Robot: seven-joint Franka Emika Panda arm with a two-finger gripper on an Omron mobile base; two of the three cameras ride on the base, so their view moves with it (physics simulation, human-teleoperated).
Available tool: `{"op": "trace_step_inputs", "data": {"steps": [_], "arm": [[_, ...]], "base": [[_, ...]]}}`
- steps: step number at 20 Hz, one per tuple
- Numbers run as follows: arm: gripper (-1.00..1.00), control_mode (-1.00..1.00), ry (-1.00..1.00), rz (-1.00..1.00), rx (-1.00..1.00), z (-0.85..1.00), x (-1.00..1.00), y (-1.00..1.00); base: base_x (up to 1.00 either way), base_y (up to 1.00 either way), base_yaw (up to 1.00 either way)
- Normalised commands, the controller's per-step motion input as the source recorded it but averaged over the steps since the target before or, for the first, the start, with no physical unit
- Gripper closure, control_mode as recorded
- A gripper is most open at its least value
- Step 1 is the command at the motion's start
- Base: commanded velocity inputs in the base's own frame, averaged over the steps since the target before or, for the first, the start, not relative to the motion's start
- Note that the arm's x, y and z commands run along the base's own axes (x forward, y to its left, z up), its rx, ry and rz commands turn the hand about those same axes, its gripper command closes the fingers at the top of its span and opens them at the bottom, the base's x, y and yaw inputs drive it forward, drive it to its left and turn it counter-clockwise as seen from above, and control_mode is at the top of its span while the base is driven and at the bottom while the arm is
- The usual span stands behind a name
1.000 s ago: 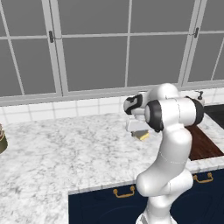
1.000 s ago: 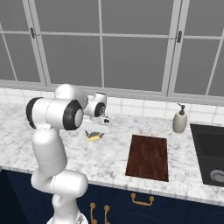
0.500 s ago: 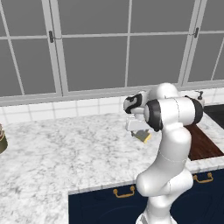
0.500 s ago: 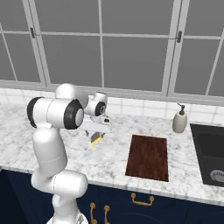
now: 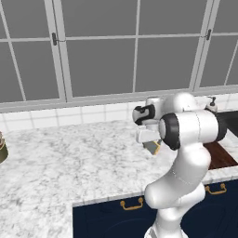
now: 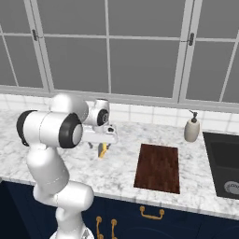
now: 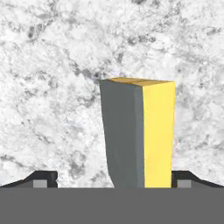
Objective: Pick up the sponge from the counter and clean the cutting board by briefly scrubbing or pressing down on the cutting board. Once finished, release the sponge.
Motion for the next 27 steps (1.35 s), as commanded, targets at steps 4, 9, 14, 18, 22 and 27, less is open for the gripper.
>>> {"op": "trace_step_inputs", "data": {"steps": [4,9,14,18,22,27], "arm": [[-1.0,-1.0,-0.13,0.0,0.0,0.58,-0.41,0.0],[-1.0,-1.0,-0.1,0.0,0.0,0.56,-0.42,-0.03],[-1.0,-1.0,-0.09,0.0,0.0,0.47,-0.72,-0.17],[-1.0,-1.0,-0.09,0.0,0.01,0.39,-0.98,-0.19],[-1.0,-1.0,-0.1,0.0,0.04,0.31,-0.85,-0.5],[-1.0,-1.0,-0.1,0.01,0.02,0.63,-0.35,-0.36]], "base": [[0.0,0.0,0.0],[0.0,0.0,0.0],[0.0,0.0,0.0],[0.0,0.0,0.0],[0.0,0.0,0.0],[0.0,0.0,0.0]]}}
